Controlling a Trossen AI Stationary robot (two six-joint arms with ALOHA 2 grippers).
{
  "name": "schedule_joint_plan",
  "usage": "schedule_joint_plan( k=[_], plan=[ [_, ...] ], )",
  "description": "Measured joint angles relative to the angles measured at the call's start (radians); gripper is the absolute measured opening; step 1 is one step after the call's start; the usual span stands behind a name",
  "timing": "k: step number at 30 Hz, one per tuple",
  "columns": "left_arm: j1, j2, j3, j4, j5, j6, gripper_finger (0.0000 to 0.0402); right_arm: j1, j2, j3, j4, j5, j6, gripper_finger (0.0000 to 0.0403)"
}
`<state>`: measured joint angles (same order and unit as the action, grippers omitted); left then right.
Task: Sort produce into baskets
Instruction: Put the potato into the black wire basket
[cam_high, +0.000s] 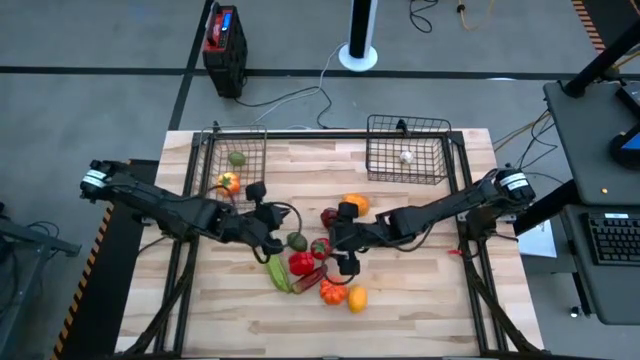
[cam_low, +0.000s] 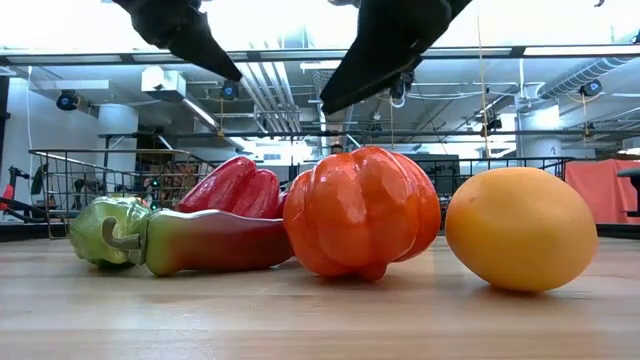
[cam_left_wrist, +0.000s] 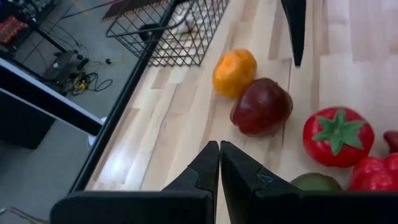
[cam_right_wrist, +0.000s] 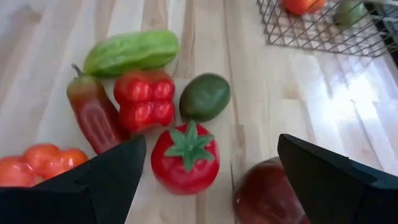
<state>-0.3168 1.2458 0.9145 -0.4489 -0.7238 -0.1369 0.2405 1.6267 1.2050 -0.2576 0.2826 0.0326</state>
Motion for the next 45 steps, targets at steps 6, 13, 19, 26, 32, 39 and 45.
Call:
schedule_joint_plan(
  k=[6,13,19,26,32,39,45],
  plan=[
    [-0.005,-0.052,-0.024,-0.012,-0.003,-0.038,0.0000,-0.003,0.036,0.026,0.038,0.016,0.000,0.0357],
    [-0.017,-0.083,-0.078,-0.011,-0.002,-0.088,0.0000,-0.004,0.064,0.045,0.031,0.033,-0.008,0.0357],
    [-0.063,-0.133,-0.119,0.020,-0.054,-0.163,0.0000,-0.004,0.066,0.045,0.032,0.033,-0.018,0.0357],
    [-0.107,-0.180,-0.131,0.083,-0.162,-0.142,0.0000,-0.004,0.066,0.045,0.032,0.033,-0.054,0.0357],
    [-0.105,-0.183,-0.134,0.082,-0.178,-0.139,0.0000,-0.004,0.066,0.045,0.032,0.035,-0.056,0.0357],
    [-0.105,-0.161,-0.136,0.102,-0.186,-0.146,0.0000,-0.026,0.059,0.045,0.023,0.054,-0.021,0.0357],
    [-0.100,-0.135,-0.133,0.106,-0.039,-0.161,0.0022,-0.030,0.058,0.045,0.022,0.050,-0.037,0.0357]
  ],
)
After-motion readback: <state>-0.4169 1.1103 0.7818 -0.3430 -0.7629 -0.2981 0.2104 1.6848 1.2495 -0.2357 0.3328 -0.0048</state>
